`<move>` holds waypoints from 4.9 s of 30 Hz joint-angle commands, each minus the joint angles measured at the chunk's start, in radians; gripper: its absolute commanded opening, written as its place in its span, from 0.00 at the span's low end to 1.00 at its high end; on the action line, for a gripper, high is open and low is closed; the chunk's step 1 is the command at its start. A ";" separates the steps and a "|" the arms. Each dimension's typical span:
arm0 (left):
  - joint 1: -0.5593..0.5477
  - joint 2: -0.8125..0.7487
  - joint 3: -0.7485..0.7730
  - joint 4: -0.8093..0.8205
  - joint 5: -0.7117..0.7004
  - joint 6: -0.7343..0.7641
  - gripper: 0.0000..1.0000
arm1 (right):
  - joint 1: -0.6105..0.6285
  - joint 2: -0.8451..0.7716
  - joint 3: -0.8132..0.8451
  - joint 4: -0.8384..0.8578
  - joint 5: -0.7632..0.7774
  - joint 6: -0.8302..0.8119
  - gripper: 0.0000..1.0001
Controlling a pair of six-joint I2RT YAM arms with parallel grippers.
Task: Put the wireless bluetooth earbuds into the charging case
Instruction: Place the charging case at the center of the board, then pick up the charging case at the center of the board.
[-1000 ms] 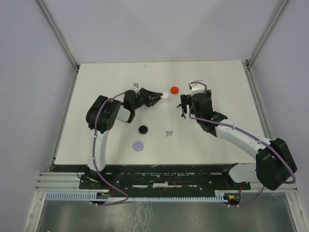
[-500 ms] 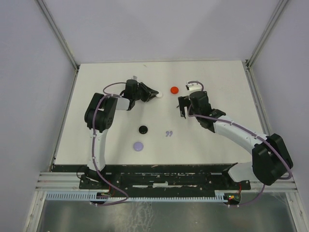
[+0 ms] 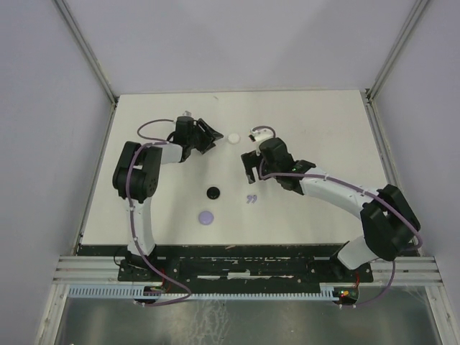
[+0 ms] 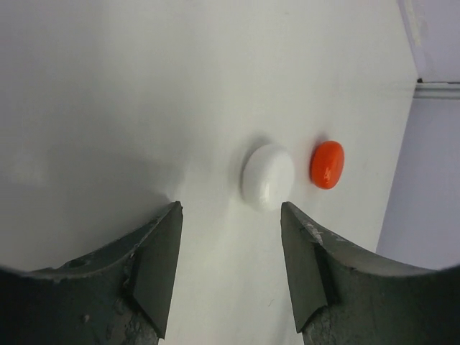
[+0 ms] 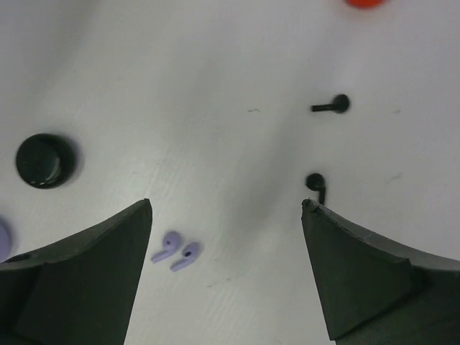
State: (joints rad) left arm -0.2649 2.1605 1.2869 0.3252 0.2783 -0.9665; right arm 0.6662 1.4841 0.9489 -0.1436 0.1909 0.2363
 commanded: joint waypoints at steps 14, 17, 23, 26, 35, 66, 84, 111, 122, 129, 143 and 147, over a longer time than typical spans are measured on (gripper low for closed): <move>0.039 -0.851 -0.750 0.084 -0.257 0.049 0.62 | 0.237 0.353 0.273 -0.040 0.026 -0.023 0.90; 0.039 -0.959 -0.763 0.009 -0.267 0.079 0.62 | 0.264 0.392 0.293 -0.051 0.079 -0.038 0.90; 0.040 -1.106 -0.798 -0.052 -0.266 0.087 0.62 | 0.299 0.452 0.328 -0.066 0.128 -0.052 0.90; 0.040 -1.135 -0.806 -0.076 -0.262 0.093 0.62 | 0.311 0.478 0.342 -0.061 0.137 -0.054 0.90; 0.041 -1.197 -0.827 -0.125 -0.272 0.104 0.62 | 0.342 0.538 0.421 -0.052 0.137 -0.057 0.90; 0.155 -1.350 -0.806 -0.353 -0.344 0.159 0.75 | 0.269 0.581 0.522 0.046 -0.144 -0.189 0.91; 0.165 -1.340 -0.827 -0.319 -0.269 0.146 0.74 | 0.196 0.573 0.499 0.009 -0.352 -0.357 0.88; 0.165 -1.329 -0.823 -0.316 -0.268 0.155 0.75 | 0.166 0.707 0.671 -0.004 -0.212 -0.283 0.87; 0.168 -1.317 -0.823 -0.307 -0.263 0.153 0.75 | 0.159 0.567 0.577 0.045 -0.238 -0.265 0.88; 0.167 -1.311 -0.820 -0.297 -0.239 0.153 0.75 | 0.159 0.541 0.581 -0.063 -0.230 -0.264 0.88; 0.168 -1.246 -0.795 -0.265 -0.112 0.161 0.74 | 0.159 0.560 0.505 -0.051 -0.289 -0.289 0.88; 0.170 -1.239 -0.795 -0.263 -0.105 0.162 0.74 | 0.159 0.588 0.522 -0.048 -0.287 -0.297 0.87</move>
State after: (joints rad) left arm -0.1020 0.9173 0.4480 0.0082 0.1436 -0.8463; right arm 0.8246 2.0674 1.4483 -0.2310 -0.0837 -0.0498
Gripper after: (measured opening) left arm 0.744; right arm 0.877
